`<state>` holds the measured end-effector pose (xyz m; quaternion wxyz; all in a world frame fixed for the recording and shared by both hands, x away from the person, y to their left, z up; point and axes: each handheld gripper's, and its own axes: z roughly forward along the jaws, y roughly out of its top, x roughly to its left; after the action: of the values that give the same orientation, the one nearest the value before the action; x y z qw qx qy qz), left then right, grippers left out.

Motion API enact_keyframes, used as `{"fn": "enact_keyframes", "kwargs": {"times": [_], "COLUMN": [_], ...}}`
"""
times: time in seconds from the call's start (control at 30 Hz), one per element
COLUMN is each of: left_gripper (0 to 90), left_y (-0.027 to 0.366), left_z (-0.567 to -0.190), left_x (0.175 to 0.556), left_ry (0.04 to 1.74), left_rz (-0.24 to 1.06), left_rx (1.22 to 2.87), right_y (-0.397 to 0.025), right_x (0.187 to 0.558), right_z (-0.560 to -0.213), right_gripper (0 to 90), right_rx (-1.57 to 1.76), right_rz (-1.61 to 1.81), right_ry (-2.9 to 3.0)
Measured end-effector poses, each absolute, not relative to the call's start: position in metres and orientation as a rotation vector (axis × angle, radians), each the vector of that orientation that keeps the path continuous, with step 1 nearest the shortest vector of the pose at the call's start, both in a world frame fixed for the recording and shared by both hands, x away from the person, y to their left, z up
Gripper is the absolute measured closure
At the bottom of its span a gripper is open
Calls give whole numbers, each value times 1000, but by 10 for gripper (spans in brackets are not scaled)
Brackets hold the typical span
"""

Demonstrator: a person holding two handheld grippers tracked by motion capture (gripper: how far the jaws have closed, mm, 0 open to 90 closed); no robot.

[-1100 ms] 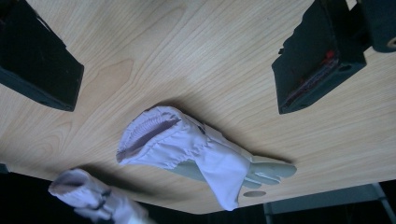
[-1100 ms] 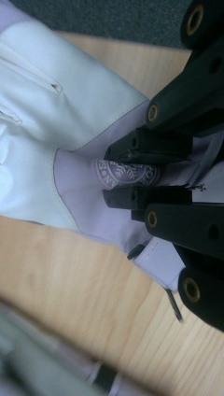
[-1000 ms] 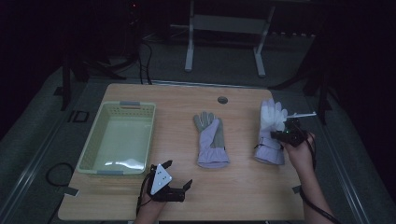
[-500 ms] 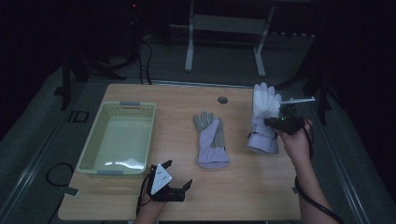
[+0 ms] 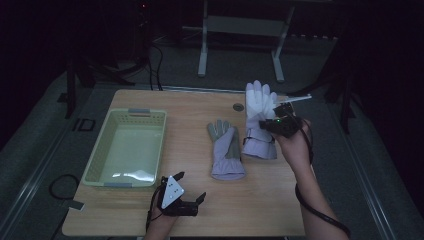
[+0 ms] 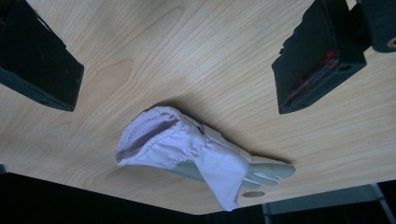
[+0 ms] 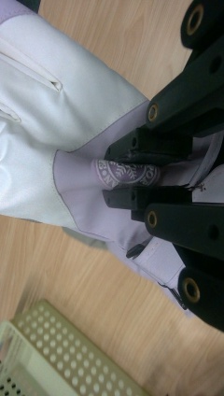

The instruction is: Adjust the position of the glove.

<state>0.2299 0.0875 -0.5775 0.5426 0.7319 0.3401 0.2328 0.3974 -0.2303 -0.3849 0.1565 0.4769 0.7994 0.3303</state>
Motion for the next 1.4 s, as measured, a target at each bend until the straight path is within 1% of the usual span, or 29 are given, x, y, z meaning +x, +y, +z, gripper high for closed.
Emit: {"fn": "enact_keyframes", "kwargs": {"times": [0.27,0.33,0.4,0.57,0.67,0.87,1.13,1.27,1.4], "left_gripper": [19,18,19,19,19,18,19,19,19], "left_y": [88,87,87,87,86,86,86,86,87], "left_z": [-577,-577,-577,-577,-577,-577,-577,-577,-577], "left_x": [230,229,229,229,228,228,229,229,230], "left_ry": [805,803,801,802,795,792,792,790,794], "left_rz": [553,554,556,556,569,565,558,555,550], "left_rx": [1739,1739,1744,1740,1744,1743,1748,1747,1750], "right_y": [-191,-187,-175,-161,-156,-150,-143,-148,-155], "right_x": [394,393,391,391,393,401,408,408,408], "right_z": [-394,-395,-403,-419,-431,-458,-483,-490,-489], "right_gripper": [791,791,791,790,790,790,785,782,781], "right_rx": [1339,1339,1335,1354,1377,1412,1442,1441,1447], "right_rz": [951,951,944,913,912,802,726,731,717], "right_ry": [2352,2357,2377,2409,2423,2454,2463,2463,2452]}}
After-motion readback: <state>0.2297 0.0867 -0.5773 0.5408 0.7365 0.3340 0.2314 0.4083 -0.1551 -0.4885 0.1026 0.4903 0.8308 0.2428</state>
